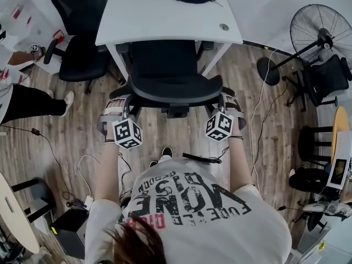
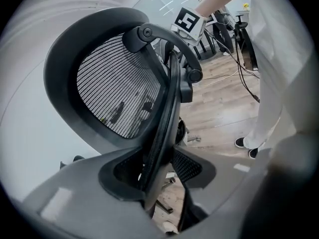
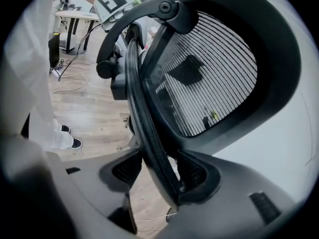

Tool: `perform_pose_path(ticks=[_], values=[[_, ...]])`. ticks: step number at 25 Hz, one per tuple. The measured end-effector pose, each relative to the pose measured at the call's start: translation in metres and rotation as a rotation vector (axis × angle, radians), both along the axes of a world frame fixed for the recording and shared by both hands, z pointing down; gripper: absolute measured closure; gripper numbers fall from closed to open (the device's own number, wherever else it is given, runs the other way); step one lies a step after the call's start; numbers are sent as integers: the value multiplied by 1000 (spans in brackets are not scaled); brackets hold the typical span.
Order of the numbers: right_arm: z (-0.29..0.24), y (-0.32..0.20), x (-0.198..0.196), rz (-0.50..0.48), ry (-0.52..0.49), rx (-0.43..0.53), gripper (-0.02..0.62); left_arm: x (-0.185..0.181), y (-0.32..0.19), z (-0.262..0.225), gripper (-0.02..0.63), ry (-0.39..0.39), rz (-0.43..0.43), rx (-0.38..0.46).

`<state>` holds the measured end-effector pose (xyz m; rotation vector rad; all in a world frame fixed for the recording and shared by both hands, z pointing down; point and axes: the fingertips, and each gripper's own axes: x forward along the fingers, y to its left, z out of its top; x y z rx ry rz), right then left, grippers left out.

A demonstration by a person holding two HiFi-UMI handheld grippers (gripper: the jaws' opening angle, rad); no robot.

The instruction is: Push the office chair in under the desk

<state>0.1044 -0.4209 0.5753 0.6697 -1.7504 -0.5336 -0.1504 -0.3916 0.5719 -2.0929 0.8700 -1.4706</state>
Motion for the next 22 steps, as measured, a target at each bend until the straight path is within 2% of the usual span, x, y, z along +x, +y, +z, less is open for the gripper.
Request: perform_pose_path(ticks=[22], values=[[-1,1,0,3,6,22,388,0,0,0,414,2,-6,-3]])
